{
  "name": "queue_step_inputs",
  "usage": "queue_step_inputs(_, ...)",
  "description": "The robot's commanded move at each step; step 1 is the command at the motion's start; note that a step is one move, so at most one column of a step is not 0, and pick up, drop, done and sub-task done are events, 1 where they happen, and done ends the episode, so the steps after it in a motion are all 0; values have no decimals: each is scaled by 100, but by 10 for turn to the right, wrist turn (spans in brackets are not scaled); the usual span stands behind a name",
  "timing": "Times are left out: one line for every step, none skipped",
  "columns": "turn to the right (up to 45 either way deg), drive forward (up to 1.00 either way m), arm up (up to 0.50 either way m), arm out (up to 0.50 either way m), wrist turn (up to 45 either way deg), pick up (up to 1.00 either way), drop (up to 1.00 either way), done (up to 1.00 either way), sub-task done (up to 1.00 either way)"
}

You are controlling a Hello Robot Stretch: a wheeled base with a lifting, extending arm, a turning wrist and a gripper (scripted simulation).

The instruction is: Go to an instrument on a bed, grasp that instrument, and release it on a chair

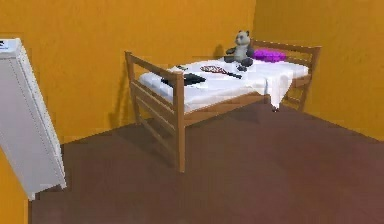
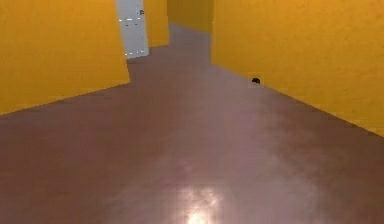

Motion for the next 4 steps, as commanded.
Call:
queue_step_inputs(0, 70, 0, 0, 0, 0, 0, 0, 0)
queue_step_inputs(450, 0, 0, 0, 0, 0, 0, 0, 0)
queue_step_inputs(60, 0, 0, 0, 0, 0, 0, 0, 0)
queue_step_inputs(0, 100, 0, 0, 0, 0, 0, 0, 0)
